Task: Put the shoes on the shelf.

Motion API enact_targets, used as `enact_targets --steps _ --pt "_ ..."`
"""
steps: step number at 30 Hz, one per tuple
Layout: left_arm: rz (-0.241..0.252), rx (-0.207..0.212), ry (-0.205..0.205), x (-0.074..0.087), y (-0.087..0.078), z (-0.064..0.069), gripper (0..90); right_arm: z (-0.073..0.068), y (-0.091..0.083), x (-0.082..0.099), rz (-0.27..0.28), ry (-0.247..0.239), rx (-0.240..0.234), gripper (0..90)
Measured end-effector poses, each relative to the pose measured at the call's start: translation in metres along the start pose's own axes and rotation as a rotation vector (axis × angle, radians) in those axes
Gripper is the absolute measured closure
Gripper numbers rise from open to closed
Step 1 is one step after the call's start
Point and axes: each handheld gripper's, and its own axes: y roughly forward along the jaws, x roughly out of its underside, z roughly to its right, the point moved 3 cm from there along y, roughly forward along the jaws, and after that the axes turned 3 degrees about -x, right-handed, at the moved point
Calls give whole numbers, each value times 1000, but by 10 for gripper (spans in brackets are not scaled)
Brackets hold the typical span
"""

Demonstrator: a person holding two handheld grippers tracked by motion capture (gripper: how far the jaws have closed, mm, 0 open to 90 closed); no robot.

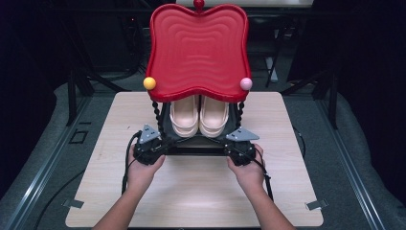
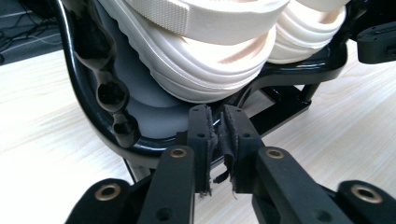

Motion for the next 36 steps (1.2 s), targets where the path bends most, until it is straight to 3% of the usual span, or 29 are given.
enact_targets --steps 9,13,19,24,30,36 --pt "25 7 10 5 -23 -1 664 -2 -20 4 2 -19 -10 776" --pt "22 21 -10 7 -31 -3 612 -4 -28 5 4 -26 -16 718" --pt "30 30 -12 14 -44 -5 591 -6 -36 10 7 -14 -43 659" --pt "39 33 -21 26 -58 -9 577 -8 -45 16 1 -17 -63 621" --pt "55 24 -27 47 -74 -11 576 -10 -60 24 2 -23 -49 589" --pt "55 4 -39 67 -87 -16 577 -7 -74 37 13 10 -45 567"
